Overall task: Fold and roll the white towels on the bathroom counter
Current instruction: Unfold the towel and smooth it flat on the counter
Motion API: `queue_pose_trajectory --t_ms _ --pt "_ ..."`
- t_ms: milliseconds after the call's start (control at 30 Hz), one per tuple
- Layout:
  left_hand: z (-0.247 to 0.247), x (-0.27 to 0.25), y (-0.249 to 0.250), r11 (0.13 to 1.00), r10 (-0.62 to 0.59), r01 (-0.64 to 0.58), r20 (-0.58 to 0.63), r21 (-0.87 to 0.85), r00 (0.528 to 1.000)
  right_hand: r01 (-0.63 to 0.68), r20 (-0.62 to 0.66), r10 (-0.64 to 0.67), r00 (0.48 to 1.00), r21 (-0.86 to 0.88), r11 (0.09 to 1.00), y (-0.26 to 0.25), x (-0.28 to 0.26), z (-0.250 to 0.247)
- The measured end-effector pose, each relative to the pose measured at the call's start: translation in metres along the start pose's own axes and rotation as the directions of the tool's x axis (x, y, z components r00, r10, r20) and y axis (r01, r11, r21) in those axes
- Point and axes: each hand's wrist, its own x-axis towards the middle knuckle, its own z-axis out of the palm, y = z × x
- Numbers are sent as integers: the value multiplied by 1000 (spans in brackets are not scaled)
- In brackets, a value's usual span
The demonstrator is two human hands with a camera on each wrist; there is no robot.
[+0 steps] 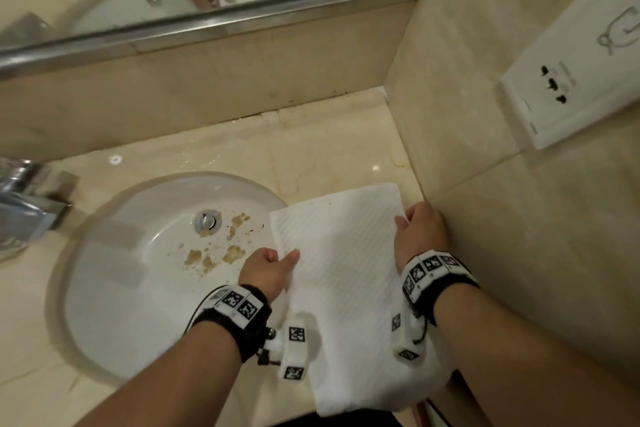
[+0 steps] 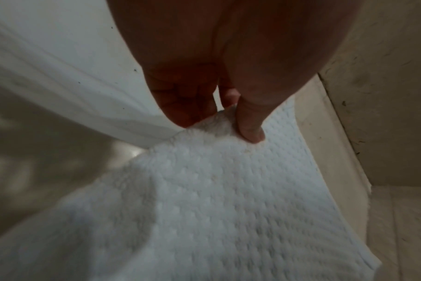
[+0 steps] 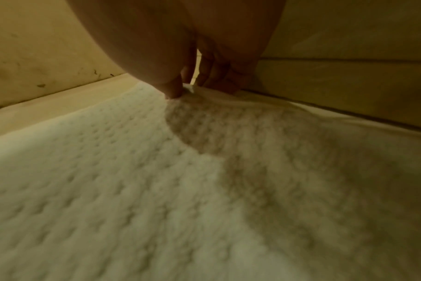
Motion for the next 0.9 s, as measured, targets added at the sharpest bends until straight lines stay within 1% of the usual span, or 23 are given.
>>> queue_pose_trajectory --t_ms 67,167,233,333,367,400,467,533,600,700,767,833,867,900 --pt "0 -1 2 1000 1 -1 -2 5 1000 -46 17 46 999 2 999 -3 -2 -1" --pt "1 -5 4 999 50 -50 -31 14 998 -76 37 78 996 -56 996 -4 -7 2" --pt "2 -9 5 998 60 -60 -50 -10 997 -62 43 67 997 -103 993 -2 -11 4" --pt "2 -11 4 997 53 -56 -77 -43 996 -6 73 21 997 -203 979 1 -16 2" --pt "2 -12 5 996 61 -66 -86 -58 994 14 75 0 997 -191 981 0 -15 1" --pt "2 -13 6 994 73 -81 -98 -78 992 22 80 -12 997 -133 991 -1 -13 1" --pt "0 -16 10 986 100 -115 -125 -123 987 -10 119 4 993 57 998 -7 -8 -1" --pt "-4 -15 23 976 118 -144 -159 -163 980 -13 130 -8 992 164 986 -19 1 -7" --pt "-13 -14 47 962 124 -168 -204 -215 971 44 96 -65 993 204 978 -40 12 -18" --pt "-30 -8 101 928 142 -224 -274 -297 951 170 -52 -162 985 279 945 -82 33 -35" --pt "-42 -2 136 905 197 -298 -321 -304 926 217 -137 -181 974 333 918 -108 51 -45" --pt "-50 4 159 876 278 -388 -357 -288 892 199 -131 -162 978 346 917 -126 65 -54" --pt "-52 6 164 882 304 -398 -342 -251 889 173 -108 -144 984 336 926 -130 70 -57" --pt "-52 7 164 905 302 -372 -303 -207 904 154 -89 -133 987 310 938 -129 72 -58"
